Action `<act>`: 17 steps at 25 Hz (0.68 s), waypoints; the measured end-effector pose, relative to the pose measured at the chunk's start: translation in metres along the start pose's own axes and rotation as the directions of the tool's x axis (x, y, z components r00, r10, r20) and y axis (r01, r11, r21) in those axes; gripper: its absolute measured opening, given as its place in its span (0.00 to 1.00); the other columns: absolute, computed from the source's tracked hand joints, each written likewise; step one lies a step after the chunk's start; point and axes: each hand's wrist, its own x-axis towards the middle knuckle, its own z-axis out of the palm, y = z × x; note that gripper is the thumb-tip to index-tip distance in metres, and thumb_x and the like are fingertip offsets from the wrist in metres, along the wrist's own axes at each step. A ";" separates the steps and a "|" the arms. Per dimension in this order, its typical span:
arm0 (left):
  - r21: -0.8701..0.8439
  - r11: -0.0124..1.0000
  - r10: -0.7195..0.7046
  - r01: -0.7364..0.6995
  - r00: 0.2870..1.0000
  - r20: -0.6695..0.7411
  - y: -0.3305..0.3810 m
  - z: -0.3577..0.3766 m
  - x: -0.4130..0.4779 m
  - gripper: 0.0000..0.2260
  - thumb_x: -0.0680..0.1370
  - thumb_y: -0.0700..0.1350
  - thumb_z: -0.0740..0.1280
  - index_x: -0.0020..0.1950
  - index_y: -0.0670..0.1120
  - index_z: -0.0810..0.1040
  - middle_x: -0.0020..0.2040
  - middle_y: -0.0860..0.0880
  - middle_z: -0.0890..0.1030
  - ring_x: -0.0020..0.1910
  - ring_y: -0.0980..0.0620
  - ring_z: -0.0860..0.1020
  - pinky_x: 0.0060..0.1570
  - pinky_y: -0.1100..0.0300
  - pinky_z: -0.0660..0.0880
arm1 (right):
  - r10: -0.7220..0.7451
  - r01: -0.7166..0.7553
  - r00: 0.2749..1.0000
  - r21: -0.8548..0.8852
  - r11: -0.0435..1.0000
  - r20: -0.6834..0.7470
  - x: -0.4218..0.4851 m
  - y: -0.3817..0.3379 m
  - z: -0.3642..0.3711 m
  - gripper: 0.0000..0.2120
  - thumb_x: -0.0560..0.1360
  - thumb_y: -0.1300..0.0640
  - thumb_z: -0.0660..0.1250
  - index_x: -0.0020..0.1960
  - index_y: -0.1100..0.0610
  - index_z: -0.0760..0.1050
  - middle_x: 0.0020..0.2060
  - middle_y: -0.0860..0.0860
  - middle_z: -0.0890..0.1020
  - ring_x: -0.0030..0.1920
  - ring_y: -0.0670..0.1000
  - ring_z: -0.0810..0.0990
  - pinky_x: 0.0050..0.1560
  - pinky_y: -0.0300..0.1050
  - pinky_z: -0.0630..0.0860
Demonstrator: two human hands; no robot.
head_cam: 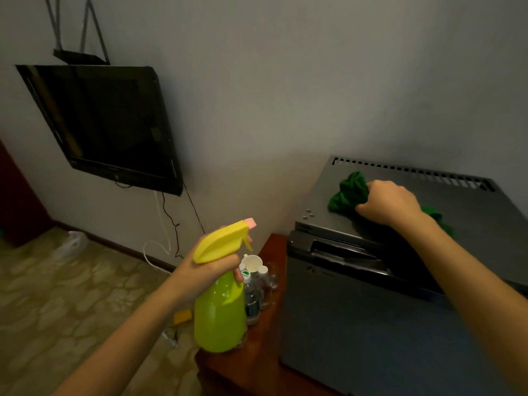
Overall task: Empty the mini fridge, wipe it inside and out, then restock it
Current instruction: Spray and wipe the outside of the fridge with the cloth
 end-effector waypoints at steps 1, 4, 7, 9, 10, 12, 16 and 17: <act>0.039 0.999 -0.015 0.013 0.999 0.048 0.000 -0.012 0.011 0.20 0.65 0.52 0.66 0.56 0.50 0.79 0.35 0.42 0.82 0.38 0.50 0.82 0.43 0.61 0.78 | 0.005 -0.005 1.000 0.003 1.000 -0.003 0.010 -0.004 0.001 0.16 0.75 0.50 0.66 0.58 0.57 0.74 0.42 0.54 0.77 0.41 0.56 0.77 0.41 0.48 0.76; 0.159 0.987 -0.051 0.016 0.975 0.217 -0.007 -0.047 0.051 0.15 0.70 0.44 0.65 0.57 0.47 0.79 0.38 0.48 0.83 0.37 0.54 0.81 0.42 0.62 0.77 | 0.025 -0.025 1.000 0.017 1.000 -0.004 0.038 -0.017 0.005 0.17 0.74 0.49 0.67 0.58 0.57 0.74 0.44 0.55 0.78 0.42 0.57 0.77 0.42 0.49 0.76; 0.240 0.969 -0.118 0.051 0.954 0.276 -0.020 -0.068 0.093 0.13 0.70 0.42 0.65 0.52 0.39 0.80 0.32 0.53 0.81 0.35 0.57 0.79 0.42 0.60 0.77 | 0.068 -0.068 0.998 0.013 0.998 0.005 0.052 -0.019 0.008 0.18 0.74 0.48 0.67 0.60 0.57 0.74 0.44 0.55 0.78 0.42 0.57 0.77 0.42 0.48 0.76; 0.284 0.958 -0.120 0.027 0.941 0.315 -0.027 -0.076 0.120 0.05 0.72 0.38 0.68 0.47 0.40 0.79 0.30 0.53 0.79 0.32 0.58 0.78 0.39 0.62 0.76 | 0.088 -0.088 0.996 0.016 0.996 0.005 0.055 -0.017 0.011 0.18 0.74 0.48 0.68 0.60 0.57 0.74 0.46 0.56 0.79 0.42 0.56 0.77 0.43 0.48 0.77; 0.302 0.953 -0.121 0.012 0.931 0.343 -0.030 -0.079 0.133 0.05 0.74 0.35 0.67 0.45 0.44 0.79 0.29 0.53 0.79 0.31 0.59 0.77 0.37 0.63 0.76 | 0.097 -0.097 0.995 0.013 0.995 -0.001 0.055 -0.018 0.012 0.18 0.75 0.48 0.68 0.60 0.57 0.74 0.46 0.56 0.80 0.42 0.56 0.77 0.43 0.48 0.77; 0.315 0.949 -0.118 -0.018 0.906 0.407 -0.034 -0.086 0.156 0.15 0.75 0.30 0.65 0.47 0.51 0.78 0.34 0.49 0.81 0.31 0.57 0.78 0.35 0.64 0.76 | 0.118 -0.118 0.993 0.008 0.993 -0.005 0.052 -0.022 0.011 0.18 0.74 0.49 0.68 0.61 0.56 0.74 0.47 0.56 0.80 0.42 0.56 0.78 0.43 0.48 0.77; 0.317 0.947 -0.121 -0.055 0.852 0.510 -0.039 -0.101 0.197 0.16 0.72 0.31 0.65 0.58 0.43 0.78 0.49 0.38 0.81 0.31 0.50 0.81 0.36 0.61 0.78 | 0.177 -0.177 0.984 0.006 0.984 -0.029 0.044 -0.029 0.009 0.20 0.74 0.49 0.68 0.62 0.57 0.74 0.49 0.56 0.81 0.44 0.57 0.79 0.44 0.48 0.77; 0.311 0.948 -0.118 -0.061 0.842 0.526 -0.037 -0.104 0.205 0.17 0.72 0.32 0.64 0.60 0.41 0.78 0.49 0.40 0.81 0.31 0.51 0.80 0.35 0.62 0.78 | 0.204 -0.204 0.978 -0.003 0.979 -0.041 0.041 -0.033 0.010 0.20 0.74 0.48 0.68 0.63 0.56 0.74 0.48 0.56 0.81 0.44 0.57 0.79 0.44 0.48 0.77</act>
